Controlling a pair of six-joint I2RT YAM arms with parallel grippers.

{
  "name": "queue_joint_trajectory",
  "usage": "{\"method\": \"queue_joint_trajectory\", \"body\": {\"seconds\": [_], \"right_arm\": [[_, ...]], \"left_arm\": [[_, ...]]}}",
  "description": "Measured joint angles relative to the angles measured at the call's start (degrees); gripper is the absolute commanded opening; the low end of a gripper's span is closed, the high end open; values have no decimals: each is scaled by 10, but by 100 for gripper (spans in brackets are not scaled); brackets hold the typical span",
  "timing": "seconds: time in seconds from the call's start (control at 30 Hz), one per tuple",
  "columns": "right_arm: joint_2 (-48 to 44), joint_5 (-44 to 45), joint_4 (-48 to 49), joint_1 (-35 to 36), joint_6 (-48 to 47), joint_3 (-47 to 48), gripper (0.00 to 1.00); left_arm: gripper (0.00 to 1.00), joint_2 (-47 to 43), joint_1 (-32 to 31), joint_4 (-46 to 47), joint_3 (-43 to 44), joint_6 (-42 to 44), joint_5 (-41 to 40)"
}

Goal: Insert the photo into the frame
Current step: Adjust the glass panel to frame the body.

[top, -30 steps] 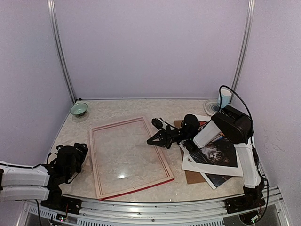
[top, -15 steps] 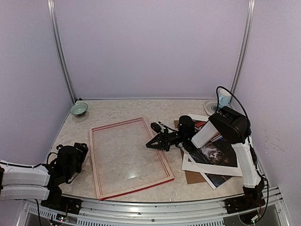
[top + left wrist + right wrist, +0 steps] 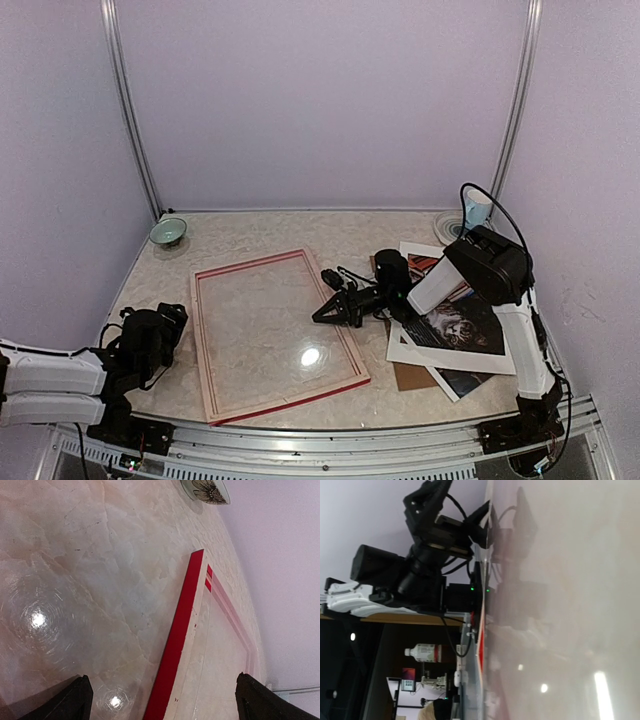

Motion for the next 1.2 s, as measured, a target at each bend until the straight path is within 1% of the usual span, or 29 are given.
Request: {"method": "queue_joint_trajectory", "body": {"seconds": [0.2,0.4,0.6,0.83,1.2], "right_arm": [[-8,5,-51,1,-46,-1,0],[-8,7,-61,4,-50,-1,0],[-8,7,-22,6,-6,-1,0],[-8,7,64,7,71,-3,0],[-8,7,48,18,59,-3,0]], "left_arm": [[99,6,0,5,0,0,0],[99,7,0,7,0,0,0],[99,13,0,13,0,0,0],[99,23,0,23,0,0,0],[99,38,0,42,0,1,0]]}}
